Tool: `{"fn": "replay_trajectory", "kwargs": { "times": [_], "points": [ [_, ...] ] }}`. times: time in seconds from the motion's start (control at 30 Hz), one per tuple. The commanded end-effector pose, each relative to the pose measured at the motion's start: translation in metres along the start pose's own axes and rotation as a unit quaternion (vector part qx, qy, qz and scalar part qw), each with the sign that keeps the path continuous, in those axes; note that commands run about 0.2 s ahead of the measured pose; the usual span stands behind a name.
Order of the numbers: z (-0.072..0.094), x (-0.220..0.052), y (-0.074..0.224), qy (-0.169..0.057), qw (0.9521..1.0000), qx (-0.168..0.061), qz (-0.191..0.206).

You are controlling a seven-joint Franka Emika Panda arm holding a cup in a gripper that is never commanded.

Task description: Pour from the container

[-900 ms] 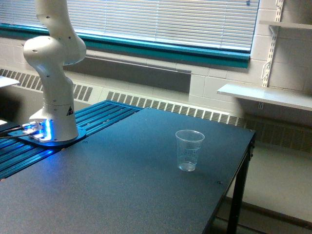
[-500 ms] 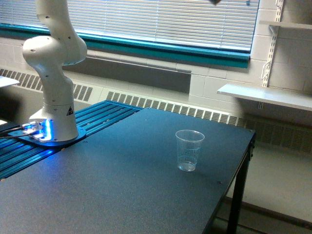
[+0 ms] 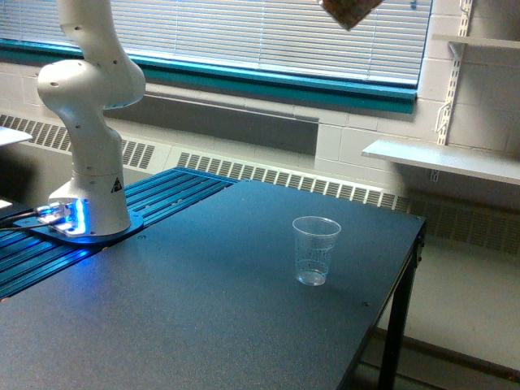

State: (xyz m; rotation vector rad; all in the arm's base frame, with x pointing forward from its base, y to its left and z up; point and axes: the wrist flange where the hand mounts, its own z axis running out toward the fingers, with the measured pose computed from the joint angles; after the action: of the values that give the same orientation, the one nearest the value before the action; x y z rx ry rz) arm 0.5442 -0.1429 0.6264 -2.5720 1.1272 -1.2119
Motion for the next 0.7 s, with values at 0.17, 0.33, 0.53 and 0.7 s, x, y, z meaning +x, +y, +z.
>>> {"fn": "replay_trajectory", "kwargs": {
  "times": [0.17,0.33,0.53,0.7],
  "points": [
    [-0.014,-0.033,0.006,-0.004,0.9979,0.013,-0.064],
    [-0.016,-0.055,0.01,-0.014,0.9954,0.016,-0.093],
    [-0.018,-0.08,0.013,-0.021,0.9908,0.023,-0.132],
    [-0.016,-0.104,0.017,-0.034,0.9868,0.031,-0.155]
  ]
}}
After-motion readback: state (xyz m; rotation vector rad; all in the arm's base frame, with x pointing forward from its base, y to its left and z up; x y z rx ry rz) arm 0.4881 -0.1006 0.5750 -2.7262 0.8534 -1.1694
